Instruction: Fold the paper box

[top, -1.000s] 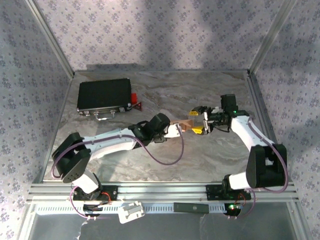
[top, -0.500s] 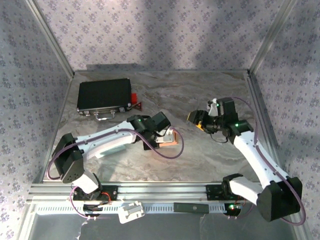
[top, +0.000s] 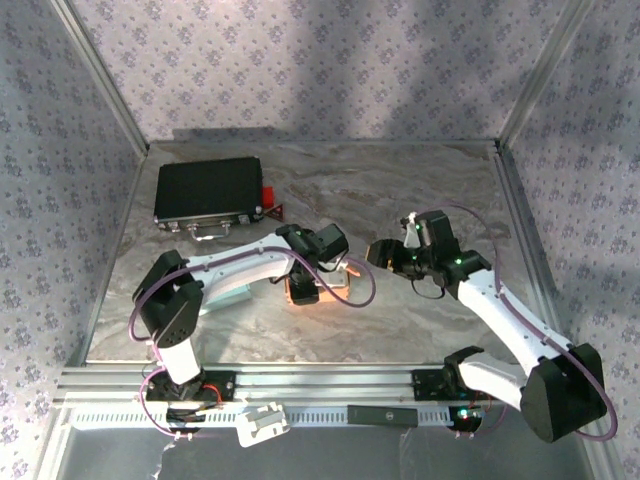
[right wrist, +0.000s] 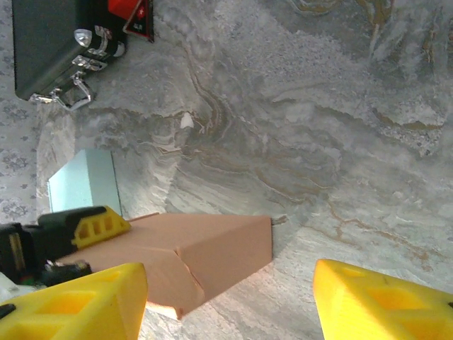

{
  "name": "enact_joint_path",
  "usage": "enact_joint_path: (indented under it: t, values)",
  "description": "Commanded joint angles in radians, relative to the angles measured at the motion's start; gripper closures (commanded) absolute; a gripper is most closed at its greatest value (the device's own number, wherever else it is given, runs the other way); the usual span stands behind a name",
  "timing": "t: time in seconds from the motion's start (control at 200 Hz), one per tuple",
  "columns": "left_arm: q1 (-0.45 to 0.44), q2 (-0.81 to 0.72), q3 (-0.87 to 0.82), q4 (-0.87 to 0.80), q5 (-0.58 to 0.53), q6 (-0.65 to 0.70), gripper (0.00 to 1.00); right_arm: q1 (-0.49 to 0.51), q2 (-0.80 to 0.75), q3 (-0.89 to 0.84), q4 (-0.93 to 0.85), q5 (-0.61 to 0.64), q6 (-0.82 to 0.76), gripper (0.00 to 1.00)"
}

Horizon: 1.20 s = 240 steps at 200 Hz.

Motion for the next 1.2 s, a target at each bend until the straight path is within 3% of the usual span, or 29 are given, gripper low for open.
enact_joint_path:
  t: [0.0,0.19,0.42,0.7,1.194]
  values:
    - [0.011,0.005,0.036,0.004,0.040,0.013,0.41,0.005,-0.016,-0.037,0.042,0.010,-0.025,0.36]
    - [0.012,-0.040,0.001,0.051,0.071,-0.001,0.36,0.027,-0.105,-0.145,0.184,-0.034,-0.067,0.36]
    - [0.037,-0.100,-0.033,0.094,0.110,-0.015,0.35,0.100,-0.083,-0.129,0.194,-0.026,-0.168,0.36]
    - [0.069,-0.153,-0.100,0.146,0.198,-0.051,0.33,0.215,-0.042,-0.096,0.161,0.122,-0.259,0.36]
    - [0.101,-0.182,-0.188,0.204,0.181,-0.112,0.33,0.339,0.143,0.009,0.110,0.329,-0.324,0.39]
